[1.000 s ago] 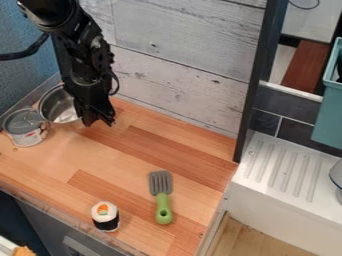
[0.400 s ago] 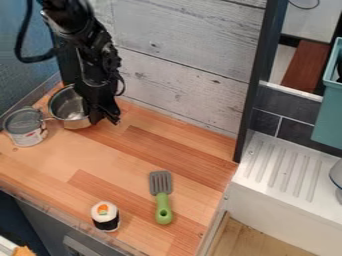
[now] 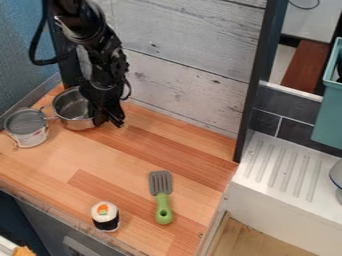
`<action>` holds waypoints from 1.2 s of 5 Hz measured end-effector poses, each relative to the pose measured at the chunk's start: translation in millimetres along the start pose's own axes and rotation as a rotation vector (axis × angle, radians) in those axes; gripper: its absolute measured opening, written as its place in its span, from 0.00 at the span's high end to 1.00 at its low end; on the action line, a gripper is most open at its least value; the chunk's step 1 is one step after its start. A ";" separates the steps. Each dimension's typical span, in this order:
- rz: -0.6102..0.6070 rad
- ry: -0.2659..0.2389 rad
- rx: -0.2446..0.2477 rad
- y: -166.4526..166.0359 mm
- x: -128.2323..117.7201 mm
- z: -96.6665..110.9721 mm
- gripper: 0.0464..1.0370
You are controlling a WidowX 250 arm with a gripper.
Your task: Move the silver pot to the top left side of the table
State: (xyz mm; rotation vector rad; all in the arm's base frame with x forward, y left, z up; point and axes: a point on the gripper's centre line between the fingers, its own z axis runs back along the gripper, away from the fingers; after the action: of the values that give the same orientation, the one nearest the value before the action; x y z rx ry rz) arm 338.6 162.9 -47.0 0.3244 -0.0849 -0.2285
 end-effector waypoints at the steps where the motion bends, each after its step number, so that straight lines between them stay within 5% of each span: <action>1: 0.001 0.014 0.002 -3.6 1.1 1.2 0.76; 3: -0.003 0.029 -0.001 -11.5 -3.0 -0.3 0.16; 4: -0.003 0.026 -0.002 -13.5 -7.8 4.2 0.03; 6: 0.018 -0.030 0.023 -7.4 -10.4 34.7 0.04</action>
State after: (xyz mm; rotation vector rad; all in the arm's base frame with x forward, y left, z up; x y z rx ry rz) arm 322.8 147.9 -17.1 0.3434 -0.1203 -0.2142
